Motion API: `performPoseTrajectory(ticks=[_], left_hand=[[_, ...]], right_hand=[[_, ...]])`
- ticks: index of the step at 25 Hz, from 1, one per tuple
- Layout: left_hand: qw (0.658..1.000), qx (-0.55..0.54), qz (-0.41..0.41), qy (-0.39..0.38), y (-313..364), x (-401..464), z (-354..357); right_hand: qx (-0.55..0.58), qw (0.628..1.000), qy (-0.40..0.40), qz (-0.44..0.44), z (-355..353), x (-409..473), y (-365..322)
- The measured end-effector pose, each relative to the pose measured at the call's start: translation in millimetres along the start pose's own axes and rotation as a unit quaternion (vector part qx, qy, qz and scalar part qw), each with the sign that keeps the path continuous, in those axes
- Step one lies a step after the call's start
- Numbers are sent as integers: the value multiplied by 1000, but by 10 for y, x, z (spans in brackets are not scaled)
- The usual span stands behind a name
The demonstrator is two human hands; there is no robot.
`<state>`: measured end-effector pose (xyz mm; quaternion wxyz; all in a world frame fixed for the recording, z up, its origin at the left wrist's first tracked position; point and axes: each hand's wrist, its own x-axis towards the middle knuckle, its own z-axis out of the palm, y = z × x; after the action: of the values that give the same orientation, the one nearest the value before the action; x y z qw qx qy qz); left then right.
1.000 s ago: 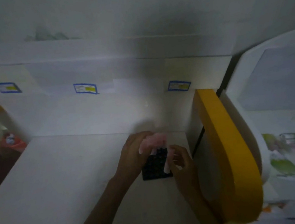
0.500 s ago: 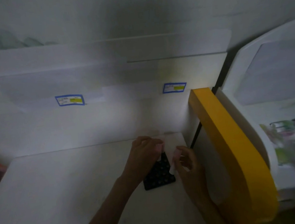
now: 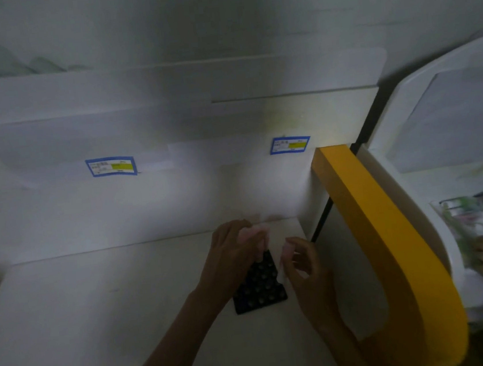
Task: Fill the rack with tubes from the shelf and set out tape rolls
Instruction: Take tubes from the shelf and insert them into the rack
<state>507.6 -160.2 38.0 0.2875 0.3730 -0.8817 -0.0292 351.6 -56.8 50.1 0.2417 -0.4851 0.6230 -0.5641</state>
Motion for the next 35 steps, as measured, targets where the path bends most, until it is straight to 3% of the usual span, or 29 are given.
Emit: performPoseTrajectory(ticks=[6,11,17,25,35], left_hand=[[996,17,36,78,80,-51,-41],[995,88,43,11,-23,-91,8],[999,18,-34,-28,100,-146,-161],[989,25,-141,-29,31,-485,-462],[981,36,-183,-44,21,-730,-533]], right_hand=[[-14,1000,-9,-10,33,93,73],[-10,1000,-19,-19,138,185,68],[-3,999,-40,-13,160,277,53],[-35,995,-71,-68,254,331,277],[-91,993,-36,-62,334,235,302]])
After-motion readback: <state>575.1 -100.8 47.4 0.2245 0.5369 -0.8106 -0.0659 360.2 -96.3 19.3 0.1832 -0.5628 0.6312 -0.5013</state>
